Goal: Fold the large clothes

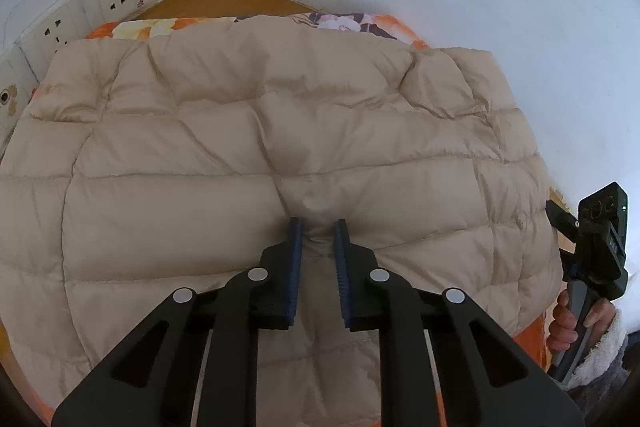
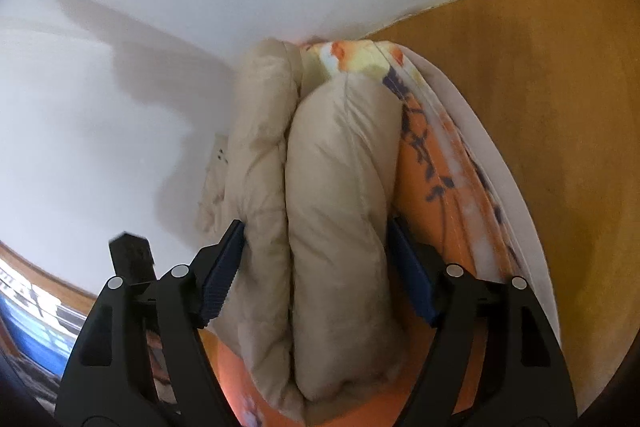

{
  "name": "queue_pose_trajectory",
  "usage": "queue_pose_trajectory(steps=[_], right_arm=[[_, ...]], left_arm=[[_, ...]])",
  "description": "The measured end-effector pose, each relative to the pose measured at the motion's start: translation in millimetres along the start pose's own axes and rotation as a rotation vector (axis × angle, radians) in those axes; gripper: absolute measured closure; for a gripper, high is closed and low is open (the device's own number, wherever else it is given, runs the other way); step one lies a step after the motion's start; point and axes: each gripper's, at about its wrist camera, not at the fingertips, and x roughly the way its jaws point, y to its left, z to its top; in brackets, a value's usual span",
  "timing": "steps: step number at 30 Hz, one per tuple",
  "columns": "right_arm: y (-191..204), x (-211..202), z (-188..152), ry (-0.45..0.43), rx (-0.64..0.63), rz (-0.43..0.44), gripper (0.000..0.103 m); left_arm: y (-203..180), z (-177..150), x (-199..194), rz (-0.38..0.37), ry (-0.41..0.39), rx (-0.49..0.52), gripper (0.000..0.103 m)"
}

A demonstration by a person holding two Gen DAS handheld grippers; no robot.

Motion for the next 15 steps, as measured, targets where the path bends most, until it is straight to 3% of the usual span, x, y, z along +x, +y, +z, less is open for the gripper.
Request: queue_pose_trajectory(steps=[3,6,7,10,15], right_arm=[[1.3,6.5,-2.8,-0.008,-0.033,0.002,0.045],[7.5,-12.2,-11.1,-0.038,-0.025,0.032,0.077],[13.9,-14.9,-13.0,-0.053,-0.030,0.035,0.083],[36.1,-23.5,-16.4,-0.083,-0.048,0.018,0.090],[95.8,-32.1,-17.3,-0.101,-0.086,0.007,0.091]], left_arm=[[1.2,-2.1,2.2,-0.007,0.003,-0.003,0.090],[4.3,-2.7,5.7,-0.030,0.014,-0.018,0.098],[5.9,-2.9,6.7,-0.037,0.016,-0.031,0.099],[7.5,-6.8,10.6,-0.036,0.013,-0.047,0.101],[3.0,-14.7,18.1,-0.004,-0.013,-0.015,0.102]])
